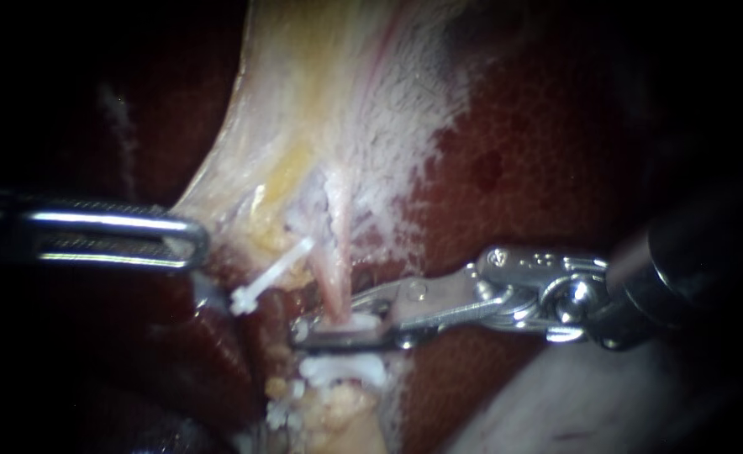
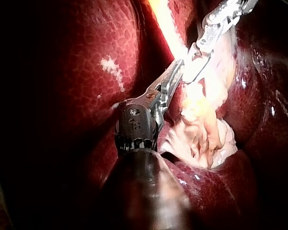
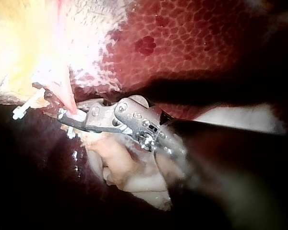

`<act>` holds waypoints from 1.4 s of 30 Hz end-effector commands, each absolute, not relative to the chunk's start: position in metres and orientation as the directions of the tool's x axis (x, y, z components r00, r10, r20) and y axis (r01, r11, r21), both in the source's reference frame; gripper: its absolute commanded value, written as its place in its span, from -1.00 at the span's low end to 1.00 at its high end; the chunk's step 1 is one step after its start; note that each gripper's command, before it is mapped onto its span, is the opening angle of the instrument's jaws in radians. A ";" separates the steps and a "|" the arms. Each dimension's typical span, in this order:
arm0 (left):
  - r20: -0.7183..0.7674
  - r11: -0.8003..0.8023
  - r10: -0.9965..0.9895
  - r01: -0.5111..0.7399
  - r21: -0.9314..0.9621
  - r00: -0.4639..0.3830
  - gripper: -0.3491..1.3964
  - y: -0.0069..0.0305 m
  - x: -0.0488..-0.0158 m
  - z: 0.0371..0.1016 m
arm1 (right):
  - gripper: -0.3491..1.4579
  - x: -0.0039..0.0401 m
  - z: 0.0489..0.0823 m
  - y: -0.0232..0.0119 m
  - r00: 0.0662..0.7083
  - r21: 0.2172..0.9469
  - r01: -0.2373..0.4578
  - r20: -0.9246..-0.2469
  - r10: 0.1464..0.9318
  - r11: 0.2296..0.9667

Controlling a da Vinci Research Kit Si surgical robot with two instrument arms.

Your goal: Going back third clip right tube

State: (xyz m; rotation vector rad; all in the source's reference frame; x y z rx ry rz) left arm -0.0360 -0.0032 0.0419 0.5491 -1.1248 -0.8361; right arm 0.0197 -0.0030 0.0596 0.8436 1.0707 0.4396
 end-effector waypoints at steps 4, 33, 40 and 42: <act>0.556 0.587 -0.809 0.299 0.752 0.190 -1.00 -0.0032 -0.0359 0.0419 | -1.00 0.0198 0.0595 -0.0030 0.437 0.781 0.076 -0.585 0.683 0.620; 0.556 0.588 -0.809 0.298 0.752 0.190 -1.00 -0.0032 -0.0357 0.0420 | 0.00 0.0138 0.0598 -0.0030 0.411 0.791 0.014 -0.562 0.718 0.611; 0.557 0.588 -0.808 0.298 0.752 0.191 -1.00 -0.0031 -0.0356 0.0422 | 0.05 0.0092 0.0593 -0.0013 0.378 0.608 0.001 -0.735 0.563 0.794; 0.557 0.588 -0.808 0.297 0.752 0.191 -1.00 -0.0031 -0.0356 0.0423 | 0.05 0.0084 0.0589 -0.0008 0.382 0.567 0.016 -0.764 0.519 0.823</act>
